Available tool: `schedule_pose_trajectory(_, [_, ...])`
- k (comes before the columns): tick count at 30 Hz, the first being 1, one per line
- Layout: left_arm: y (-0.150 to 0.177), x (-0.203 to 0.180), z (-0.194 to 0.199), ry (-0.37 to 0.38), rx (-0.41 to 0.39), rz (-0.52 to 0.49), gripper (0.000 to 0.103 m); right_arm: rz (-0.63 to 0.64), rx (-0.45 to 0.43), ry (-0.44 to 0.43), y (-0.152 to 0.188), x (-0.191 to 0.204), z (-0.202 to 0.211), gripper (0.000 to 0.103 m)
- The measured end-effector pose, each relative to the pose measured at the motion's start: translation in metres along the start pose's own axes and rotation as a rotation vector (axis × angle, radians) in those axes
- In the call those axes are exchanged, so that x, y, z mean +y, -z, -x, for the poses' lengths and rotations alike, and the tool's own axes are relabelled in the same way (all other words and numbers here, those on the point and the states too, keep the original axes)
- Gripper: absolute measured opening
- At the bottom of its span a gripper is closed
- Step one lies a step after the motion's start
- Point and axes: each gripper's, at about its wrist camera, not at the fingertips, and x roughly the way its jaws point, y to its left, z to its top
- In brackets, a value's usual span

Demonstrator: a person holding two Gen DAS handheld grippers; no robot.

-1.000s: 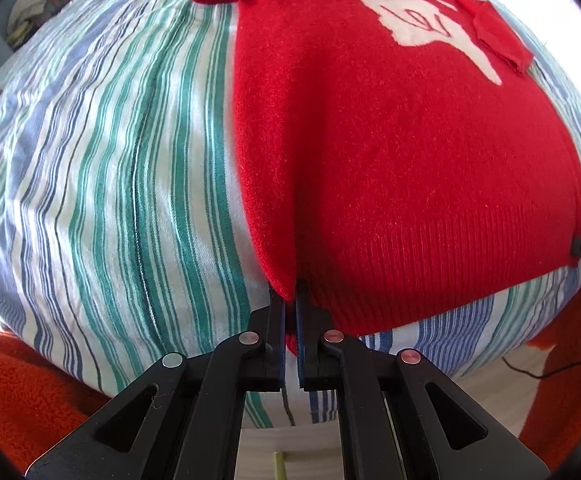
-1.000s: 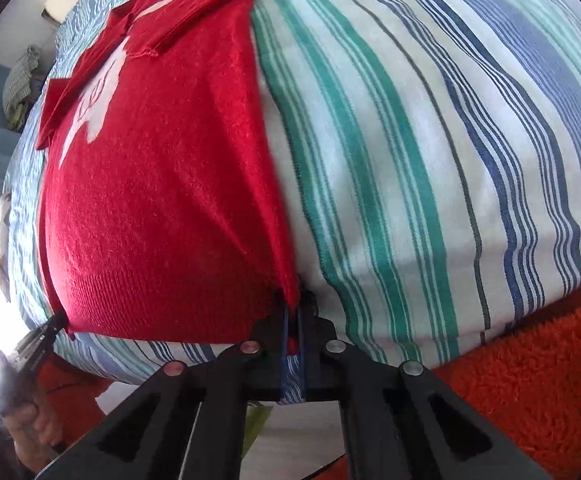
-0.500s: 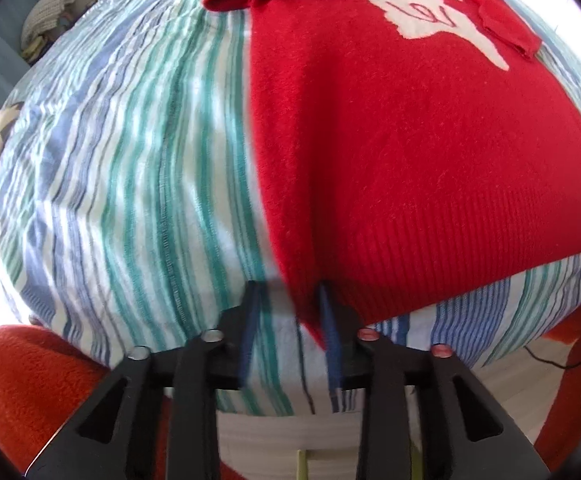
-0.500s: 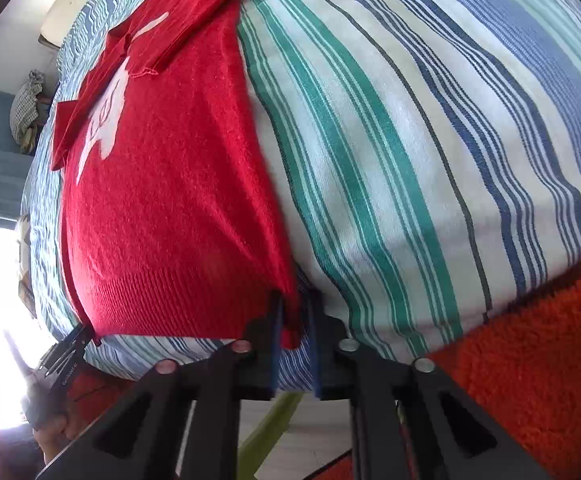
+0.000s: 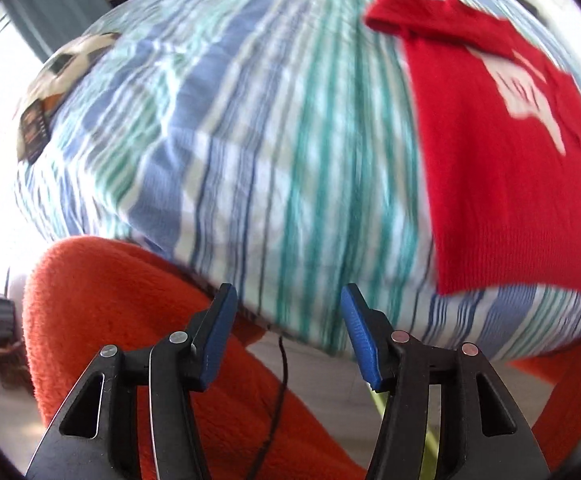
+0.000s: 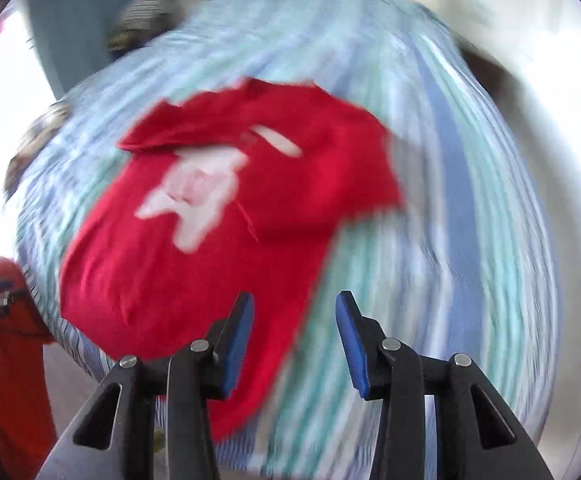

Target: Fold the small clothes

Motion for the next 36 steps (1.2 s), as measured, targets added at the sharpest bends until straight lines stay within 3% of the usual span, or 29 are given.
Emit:
schedule_pose_trajectory(3, [-0.009, 0.005, 0.004, -0.009, -0.003, 0.039, 0.057, 0.128, -0.026, -0.113, -0.030, 0.020, -0.051, 0.043])
schedule_pose_trajectory(7, [-0.009, 0.007, 0.006, -0.027, -0.002, 0.051, 0.057, 0.207, 0.077, -0.080, -0.043, 0.034, -0.134, 0.042])
schedule_pose_trajectory(8, [-0.005, 0.003, 0.005, -0.040, 0.008, 0.047, 0.057, 0.198, 0.098, -0.082, -0.042, 0.030, -0.147, 0.037])
schedule_pose_trajectory(9, [-0.007, 0.003, 0.001, -0.051, 0.018, 0.045, 0.057, 0.181, 0.084, -0.083, -0.042, 0.023, -0.148, 0.013])
schedule_pose_trajectory(10, [-0.004, 0.004, 0.000, -0.063, 0.026, 0.046, 0.057, 0.140, 0.063, -0.072, -0.046, 0.012, -0.141, 0.006])
schedule_pose_trajectory(12, [-0.003, 0.008, -0.004, -0.072, 0.036, 0.058, 0.057, -0.001, -0.037, -0.048, -0.051, -0.025, -0.111, 0.006])
schedule_pose_trajectory(15, [-0.004, 0.012, -0.010, -0.068, 0.051, 0.081, 0.057, -0.245, -0.158, 0.090, -0.045, -0.112, -0.057, 0.006])
schedule_pose_trajectory(18, [-0.007, 0.009, -0.011, -0.060, 0.053, 0.083, 0.057, -0.511, -0.196, 0.290, -0.015, -0.216, -0.011, 0.006])
schedule_pose_trajectory(20, [-0.008, 0.001, -0.009, -0.058, 0.047, 0.065, 0.057, -0.621, -0.192, 0.370, 0.006, -0.257, 0.005, 0.006])
schedule_pose_trajectory(26, [-0.006, -0.023, -0.003, -0.067, 0.038, -0.006, 0.057, -0.727, -0.094, 0.474, 0.048, -0.292, -0.002, 0.006])
schedule_pose_trajectory(36, [-0.007, -0.014, -0.002, -0.110, 0.040, 0.010, 0.057, -0.856, 0.025, 0.417, 0.107, -0.322, -0.032, 0.005])
